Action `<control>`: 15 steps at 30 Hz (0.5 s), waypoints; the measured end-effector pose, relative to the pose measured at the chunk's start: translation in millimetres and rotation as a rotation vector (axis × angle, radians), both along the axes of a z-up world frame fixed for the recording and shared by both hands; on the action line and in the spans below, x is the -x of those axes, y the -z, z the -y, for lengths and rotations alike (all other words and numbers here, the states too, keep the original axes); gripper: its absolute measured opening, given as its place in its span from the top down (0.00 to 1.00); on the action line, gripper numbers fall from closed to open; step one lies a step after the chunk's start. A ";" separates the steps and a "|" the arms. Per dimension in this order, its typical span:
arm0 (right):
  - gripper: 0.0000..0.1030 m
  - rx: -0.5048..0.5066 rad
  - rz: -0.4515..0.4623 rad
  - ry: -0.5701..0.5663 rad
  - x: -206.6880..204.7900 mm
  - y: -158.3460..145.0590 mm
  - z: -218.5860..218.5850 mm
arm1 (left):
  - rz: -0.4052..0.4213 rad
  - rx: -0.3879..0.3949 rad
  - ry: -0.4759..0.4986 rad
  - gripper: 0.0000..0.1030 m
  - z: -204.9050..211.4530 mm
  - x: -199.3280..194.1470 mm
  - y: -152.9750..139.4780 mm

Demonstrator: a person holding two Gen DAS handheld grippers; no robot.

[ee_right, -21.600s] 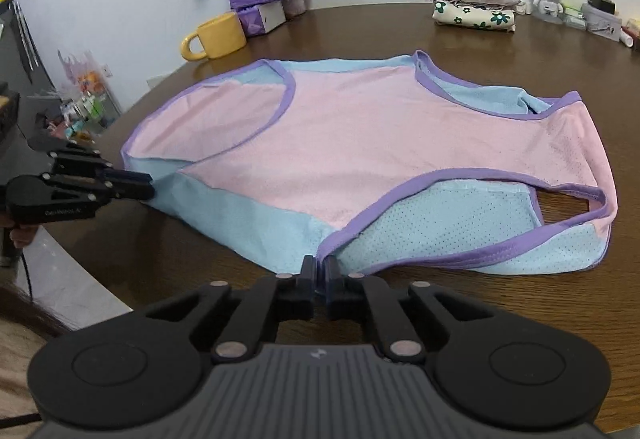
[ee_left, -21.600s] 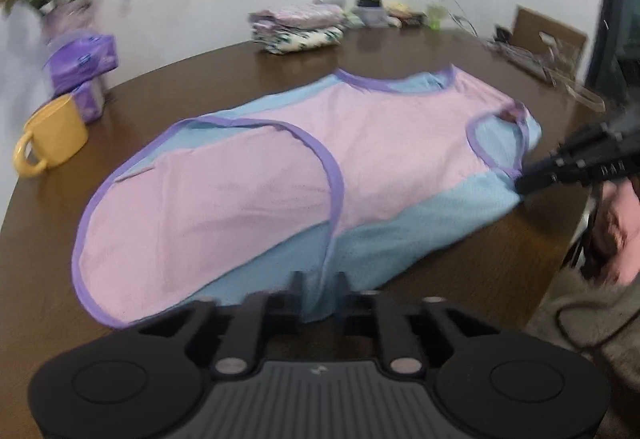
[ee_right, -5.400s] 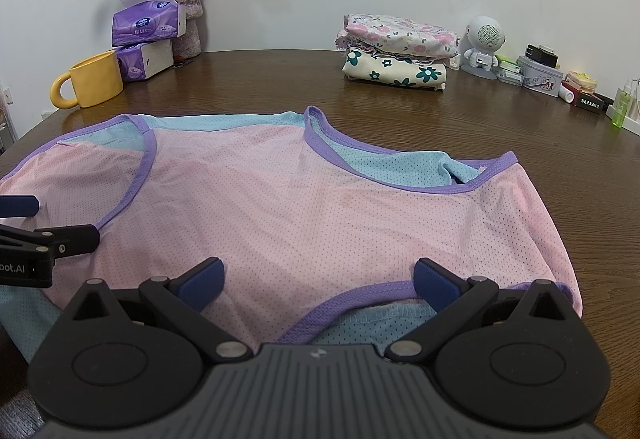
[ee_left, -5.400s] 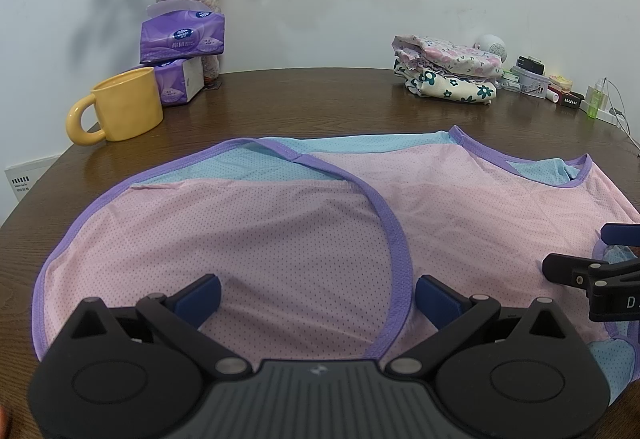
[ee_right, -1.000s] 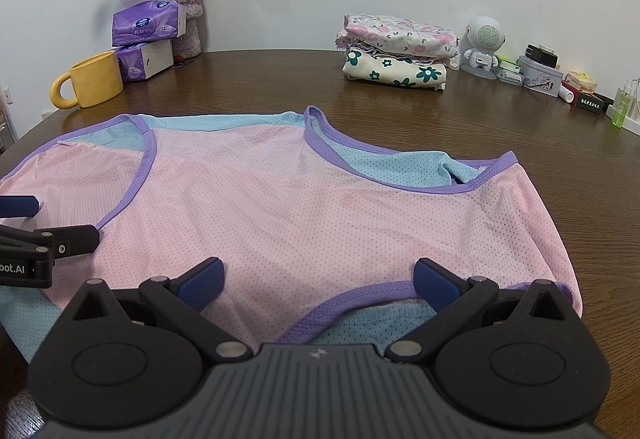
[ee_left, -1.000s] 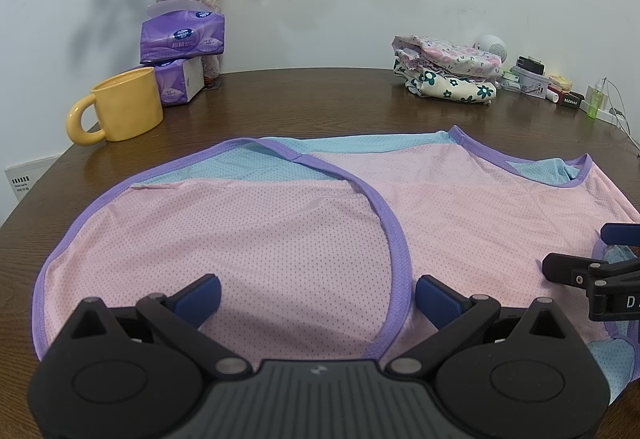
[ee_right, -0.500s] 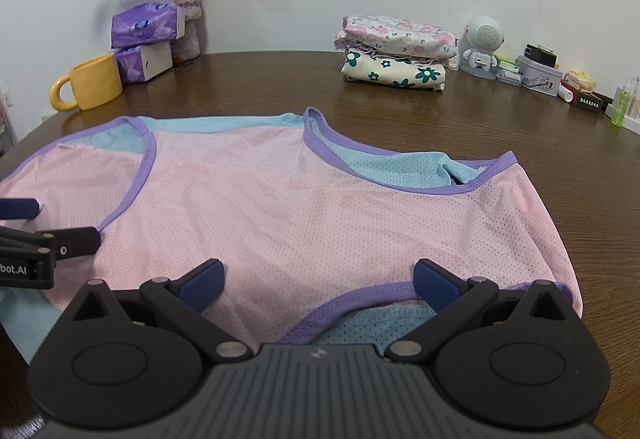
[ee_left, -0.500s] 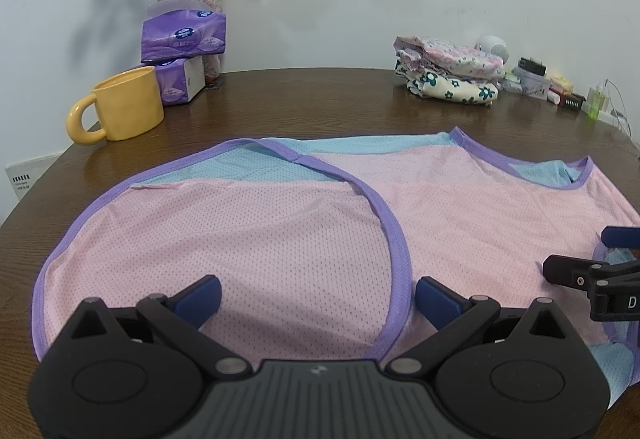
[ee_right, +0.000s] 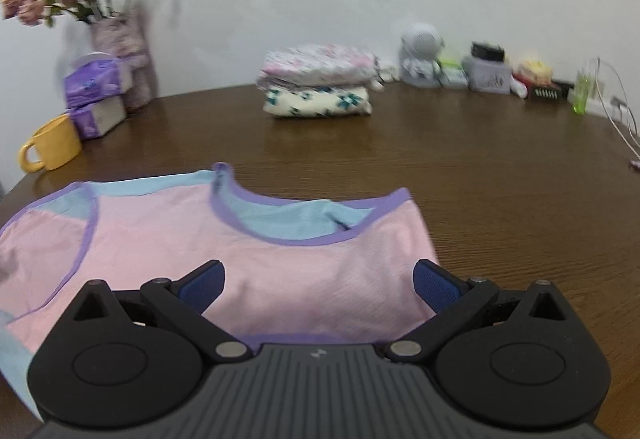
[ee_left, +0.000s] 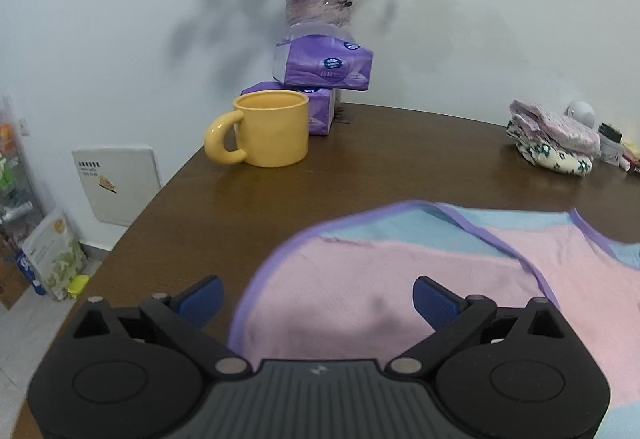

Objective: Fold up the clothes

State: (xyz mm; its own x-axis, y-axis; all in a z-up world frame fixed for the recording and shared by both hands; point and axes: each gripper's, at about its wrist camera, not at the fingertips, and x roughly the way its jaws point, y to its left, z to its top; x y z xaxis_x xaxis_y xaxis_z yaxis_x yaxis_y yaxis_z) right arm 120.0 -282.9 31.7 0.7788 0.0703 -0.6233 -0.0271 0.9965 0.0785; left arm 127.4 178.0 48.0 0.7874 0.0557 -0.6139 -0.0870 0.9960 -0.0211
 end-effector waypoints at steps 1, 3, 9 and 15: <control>0.01 0.001 -0.009 -0.008 -6.4 -0.6 -0.8 | -0.010 -0.002 0.011 0.06 -2.4 -8.7 -2.3; 0.02 0.017 -0.021 -0.027 -20.4 -2.3 -7.5 | -0.018 -0.016 0.037 0.09 -1.1 -26.8 -4.6; 0.24 0.030 -0.066 -0.053 -64.5 -0.4 -31.5 | -0.064 -0.033 0.097 0.23 11.9 -70.8 7.4; 0.47 0.033 -0.115 -0.090 -91.2 9.4 -51.2 | -0.088 -0.055 0.171 0.54 19.4 -102.6 26.5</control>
